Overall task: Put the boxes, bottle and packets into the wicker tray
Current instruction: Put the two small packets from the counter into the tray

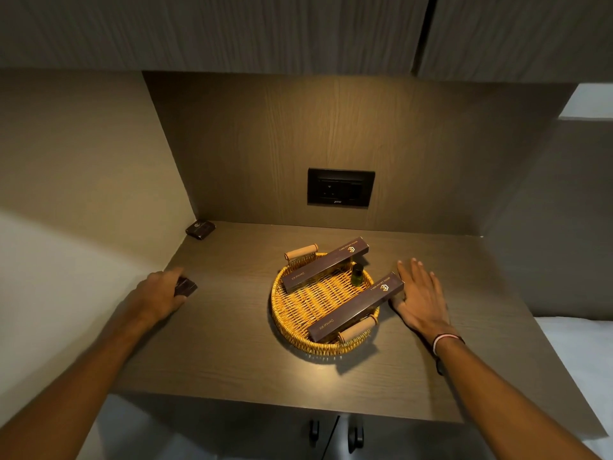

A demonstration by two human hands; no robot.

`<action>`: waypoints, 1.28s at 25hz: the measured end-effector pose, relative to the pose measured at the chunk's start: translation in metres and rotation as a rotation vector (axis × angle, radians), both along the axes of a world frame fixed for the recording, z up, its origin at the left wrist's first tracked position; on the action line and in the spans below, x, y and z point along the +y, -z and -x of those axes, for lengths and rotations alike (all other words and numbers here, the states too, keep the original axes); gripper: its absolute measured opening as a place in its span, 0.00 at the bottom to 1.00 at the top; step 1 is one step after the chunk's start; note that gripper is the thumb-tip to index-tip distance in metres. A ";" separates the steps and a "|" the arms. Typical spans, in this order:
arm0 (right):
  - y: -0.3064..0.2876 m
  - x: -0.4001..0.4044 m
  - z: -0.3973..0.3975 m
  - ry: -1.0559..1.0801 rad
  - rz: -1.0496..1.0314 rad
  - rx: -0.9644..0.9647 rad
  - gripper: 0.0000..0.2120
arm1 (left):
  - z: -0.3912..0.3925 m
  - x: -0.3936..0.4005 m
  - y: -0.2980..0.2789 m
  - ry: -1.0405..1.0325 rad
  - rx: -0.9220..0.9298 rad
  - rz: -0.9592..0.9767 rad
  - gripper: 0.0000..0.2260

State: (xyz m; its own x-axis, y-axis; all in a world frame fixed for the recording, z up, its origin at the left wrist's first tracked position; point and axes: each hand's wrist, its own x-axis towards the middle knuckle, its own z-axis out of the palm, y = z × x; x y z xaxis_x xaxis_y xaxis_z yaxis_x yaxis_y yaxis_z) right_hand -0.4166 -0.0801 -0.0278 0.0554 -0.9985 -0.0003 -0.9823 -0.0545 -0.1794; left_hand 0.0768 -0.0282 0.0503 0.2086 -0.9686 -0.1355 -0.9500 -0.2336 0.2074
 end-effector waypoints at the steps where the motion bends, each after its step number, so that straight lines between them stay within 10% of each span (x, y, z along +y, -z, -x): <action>1: 0.001 0.001 0.002 0.004 0.005 -0.001 0.38 | 0.008 0.004 -0.004 0.021 0.040 0.024 0.21; 11: 0.001 0.002 0.006 0.029 0.029 -0.039 0.36 | 0.171 0.029 -0.023 0.502 0.342 0.160 0.18; 32: 0.002 0.013 0.022 0.039 0.066 -0.011 0.35 | 0.086 -0.049 -0.023 0.092 0.036 0.208 0.12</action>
